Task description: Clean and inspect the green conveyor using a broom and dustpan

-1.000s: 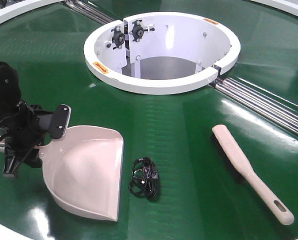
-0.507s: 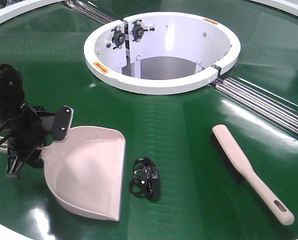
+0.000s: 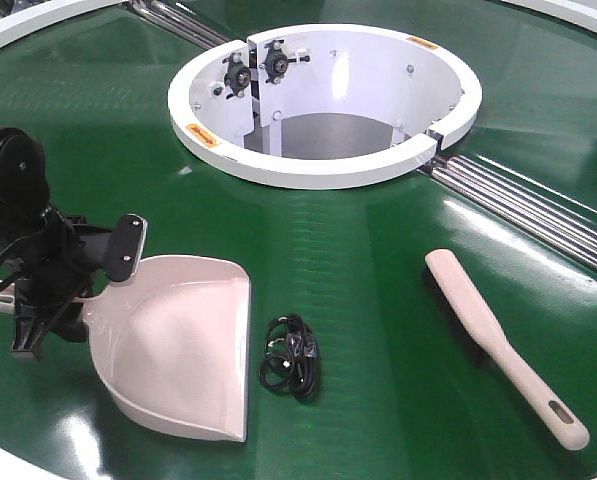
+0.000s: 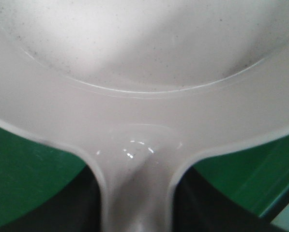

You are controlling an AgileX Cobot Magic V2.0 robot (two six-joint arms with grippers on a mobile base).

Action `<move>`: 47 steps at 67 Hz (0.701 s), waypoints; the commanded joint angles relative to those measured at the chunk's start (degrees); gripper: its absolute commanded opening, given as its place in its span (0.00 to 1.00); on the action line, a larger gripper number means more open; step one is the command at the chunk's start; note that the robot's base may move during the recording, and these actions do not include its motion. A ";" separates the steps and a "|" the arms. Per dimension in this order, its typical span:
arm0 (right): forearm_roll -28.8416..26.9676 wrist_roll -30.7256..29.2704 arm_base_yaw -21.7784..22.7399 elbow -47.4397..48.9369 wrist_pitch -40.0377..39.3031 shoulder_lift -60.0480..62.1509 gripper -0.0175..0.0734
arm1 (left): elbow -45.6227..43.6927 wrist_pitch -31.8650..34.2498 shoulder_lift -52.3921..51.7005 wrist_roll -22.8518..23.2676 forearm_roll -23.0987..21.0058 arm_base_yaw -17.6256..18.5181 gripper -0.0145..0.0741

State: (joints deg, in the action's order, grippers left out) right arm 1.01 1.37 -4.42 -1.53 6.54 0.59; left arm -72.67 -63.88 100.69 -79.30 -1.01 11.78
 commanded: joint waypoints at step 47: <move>0.36 -0.17 0.11 -1.11 -5.25 1.04 0.18 | -1.04 -1.01 -2.23 0.03 -1.15 0.53 0.16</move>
State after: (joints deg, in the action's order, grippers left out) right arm 1.01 1.37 -4.42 -1.53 6.54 0.59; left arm -72.67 -64.02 100.69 -79.24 -1.11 11.78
